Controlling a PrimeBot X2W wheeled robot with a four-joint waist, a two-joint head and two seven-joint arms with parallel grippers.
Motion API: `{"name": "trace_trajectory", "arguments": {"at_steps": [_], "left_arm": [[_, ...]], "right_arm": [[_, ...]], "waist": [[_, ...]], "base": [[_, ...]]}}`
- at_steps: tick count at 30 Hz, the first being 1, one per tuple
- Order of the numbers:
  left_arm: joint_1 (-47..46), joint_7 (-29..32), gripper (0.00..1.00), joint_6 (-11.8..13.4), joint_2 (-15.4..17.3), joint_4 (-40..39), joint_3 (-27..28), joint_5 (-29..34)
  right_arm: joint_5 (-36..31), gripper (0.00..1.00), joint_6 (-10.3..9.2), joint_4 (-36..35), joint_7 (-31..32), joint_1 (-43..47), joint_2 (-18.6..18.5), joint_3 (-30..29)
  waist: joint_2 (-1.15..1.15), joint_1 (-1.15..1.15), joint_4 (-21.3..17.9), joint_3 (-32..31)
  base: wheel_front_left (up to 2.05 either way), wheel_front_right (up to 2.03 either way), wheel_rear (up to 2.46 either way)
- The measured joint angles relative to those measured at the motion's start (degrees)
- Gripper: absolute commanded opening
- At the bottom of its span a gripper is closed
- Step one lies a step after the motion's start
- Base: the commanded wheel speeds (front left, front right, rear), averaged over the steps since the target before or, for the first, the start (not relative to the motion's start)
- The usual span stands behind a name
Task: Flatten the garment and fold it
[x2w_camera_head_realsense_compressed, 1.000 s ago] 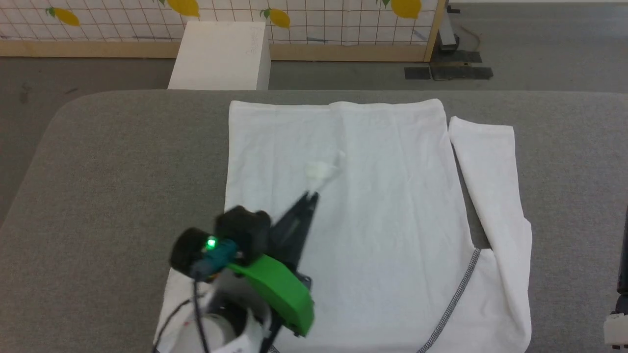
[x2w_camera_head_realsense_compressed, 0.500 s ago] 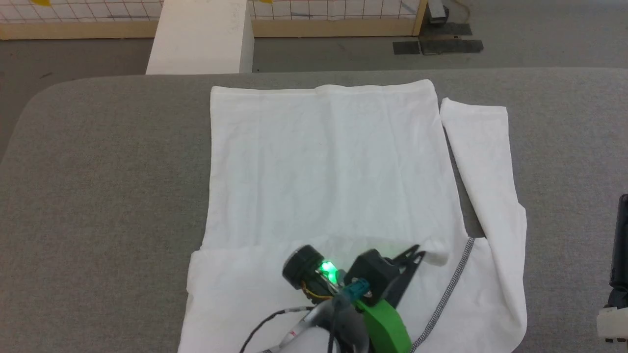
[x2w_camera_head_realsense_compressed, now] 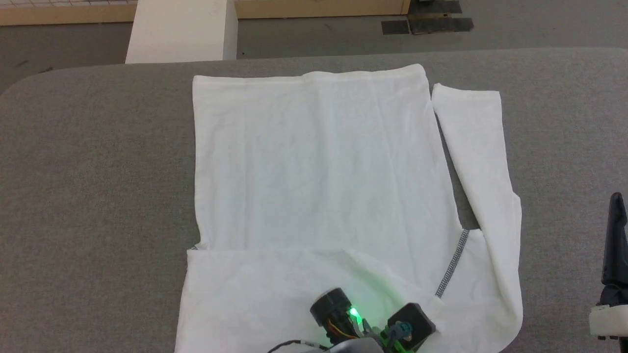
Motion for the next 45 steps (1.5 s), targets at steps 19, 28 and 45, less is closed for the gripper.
{"name": "trace_trajectory", "arguments": {"at_steps": [19,28,45], "left_arm": [[-4.20,4.26,1.00,4.11,-0.64,0.85,-5.13,-13.50],[-6.60,3.08,1.00,5.91,-0.48,-6.45,0.69,-22.02],[7.08,-21.15,1.00,20.14,16.79,-25.04,27.66,-22.93]], "right_arm": [[0.00,1.00,0.00,0.75,0.02,-1.13,0.00,0.32],[-0.01,1.00,0.00,1.59,0.02,-1.13,0.00,-0.30],[0.01,1.00,0.00,2.19,-0.34,-1.08,0.00,0.92]], "waist": [[0.00,0.00,-0.20,1.01],[0.00,0.00,1.65,-0.84],[0.00,0.00,2.76,-2.82]], "base": [[0.00,0.00,0.00],[0.00,0.00,0.00],[0.00,0.00,0.00]]}}
